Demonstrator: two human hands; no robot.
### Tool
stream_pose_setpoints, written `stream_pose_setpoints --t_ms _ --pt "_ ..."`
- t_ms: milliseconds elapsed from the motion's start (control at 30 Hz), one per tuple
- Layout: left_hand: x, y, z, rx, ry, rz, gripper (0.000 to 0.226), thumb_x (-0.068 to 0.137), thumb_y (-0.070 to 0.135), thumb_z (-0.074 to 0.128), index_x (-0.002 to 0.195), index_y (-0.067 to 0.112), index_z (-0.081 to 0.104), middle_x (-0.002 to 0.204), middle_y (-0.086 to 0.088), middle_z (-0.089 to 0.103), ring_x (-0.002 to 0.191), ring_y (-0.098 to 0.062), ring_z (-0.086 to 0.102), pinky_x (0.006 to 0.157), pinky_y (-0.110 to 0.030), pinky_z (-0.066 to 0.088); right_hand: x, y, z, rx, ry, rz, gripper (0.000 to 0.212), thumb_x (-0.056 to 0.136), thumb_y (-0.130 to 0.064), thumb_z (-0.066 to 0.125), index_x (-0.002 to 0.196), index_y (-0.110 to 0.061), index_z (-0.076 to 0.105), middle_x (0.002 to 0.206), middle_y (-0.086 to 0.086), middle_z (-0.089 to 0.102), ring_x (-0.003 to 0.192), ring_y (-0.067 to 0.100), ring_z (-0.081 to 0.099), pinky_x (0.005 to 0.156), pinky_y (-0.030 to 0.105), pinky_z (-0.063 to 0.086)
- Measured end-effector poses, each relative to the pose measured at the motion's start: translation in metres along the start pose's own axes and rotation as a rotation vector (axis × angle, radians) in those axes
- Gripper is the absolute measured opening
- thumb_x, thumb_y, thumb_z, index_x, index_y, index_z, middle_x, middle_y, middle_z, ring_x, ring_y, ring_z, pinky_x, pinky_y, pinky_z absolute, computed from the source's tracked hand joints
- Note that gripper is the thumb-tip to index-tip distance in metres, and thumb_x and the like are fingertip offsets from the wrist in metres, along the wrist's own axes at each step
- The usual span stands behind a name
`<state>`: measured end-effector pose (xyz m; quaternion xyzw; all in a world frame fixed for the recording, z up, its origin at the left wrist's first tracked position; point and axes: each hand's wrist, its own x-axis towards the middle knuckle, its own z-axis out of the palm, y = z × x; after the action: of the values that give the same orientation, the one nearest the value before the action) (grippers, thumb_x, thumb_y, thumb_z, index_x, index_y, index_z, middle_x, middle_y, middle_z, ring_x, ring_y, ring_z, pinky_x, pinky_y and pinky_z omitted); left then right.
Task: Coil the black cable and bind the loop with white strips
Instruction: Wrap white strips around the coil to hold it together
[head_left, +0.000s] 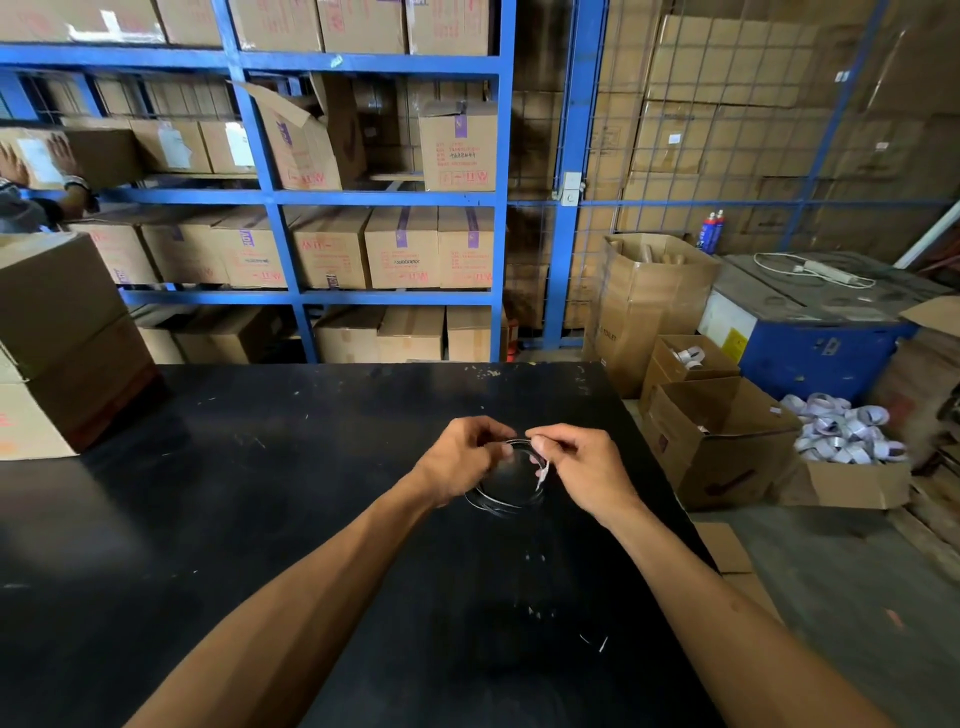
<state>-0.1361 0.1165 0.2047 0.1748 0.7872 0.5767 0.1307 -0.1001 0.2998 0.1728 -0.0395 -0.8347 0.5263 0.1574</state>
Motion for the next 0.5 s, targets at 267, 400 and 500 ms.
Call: stream_pose_setpoints --t_ms 267,400,500 --pt "0.0 -0.022 0.013 0.332 0.255 0.348 0.013 0.097 0.013 0.058 0.102 0.016 0.07 0.085 0.005 0.07 0.073 -0.004 0.064 0.067 -0.009 0.048 -0.007 -0.004 0.0 -0.168 -0.035 -0.153 0.027 0.097 -0.019 0.069 0.124 -0.022 0.076 0.106 -0.005 0.077 0.097 0.006 0.07 0.085 0.014 0.053" --pt "0.003 -0.016 0.017 -0.331 0.117 -0.115 0.012 0.095 0.016 0.066 0.096 0.003 0.068 0.07 -0.004 0.057 0.051 -0.009 0.055 0.063 -0.037 0.064 -0.011 0.002 0.008 -0.16 0.069 -0.177 0.03 0.1 -0.007 0.064 0.127 -0.015 0.073 0.106 0.006 0.069 0.094 0.015 0.07 0.078 0.02 0.061" --pt "0.004 -0.012 0.017 -0.622 0.065 -0.182 0.022 0.096 0.014 0.063 0.078 0.004 0.072 0.062 -0.005 0.05 0.048 -0.009 0.044 0.044 -0.021 0.048 -0.01 0.008 0.008 0.007 0.028 -0.11 0.031 0.101 -0.006 0.061 0.126 -0.019 0.073 0.106 0.003 0.067 0.09 0.013 0.075 0.07 0.024 0.064"
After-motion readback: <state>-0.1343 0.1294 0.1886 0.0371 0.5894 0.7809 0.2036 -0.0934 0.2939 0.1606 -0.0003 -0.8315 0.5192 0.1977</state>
